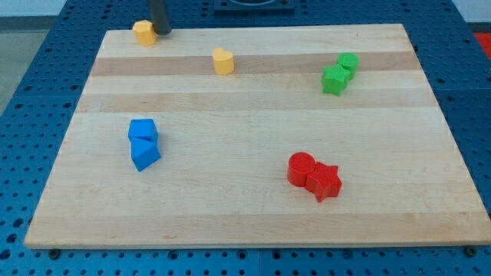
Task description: Move the yellow heart towards yellow hexagon
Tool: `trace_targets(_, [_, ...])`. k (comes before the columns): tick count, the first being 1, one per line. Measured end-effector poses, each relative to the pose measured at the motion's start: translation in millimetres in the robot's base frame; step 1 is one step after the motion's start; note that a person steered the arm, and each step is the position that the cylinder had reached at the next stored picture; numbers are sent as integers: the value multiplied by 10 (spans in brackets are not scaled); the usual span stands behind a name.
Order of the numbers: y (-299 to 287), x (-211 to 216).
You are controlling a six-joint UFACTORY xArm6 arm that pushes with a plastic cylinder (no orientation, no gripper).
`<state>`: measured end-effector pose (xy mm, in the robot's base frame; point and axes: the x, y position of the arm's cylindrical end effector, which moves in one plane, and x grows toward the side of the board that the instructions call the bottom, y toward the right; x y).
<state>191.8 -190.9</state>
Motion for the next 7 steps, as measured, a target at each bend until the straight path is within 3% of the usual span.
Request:
trace_targets(2, [-255, 46])
trace_targets(6, [-52, 500])
trace_targets(7, [566, 296])
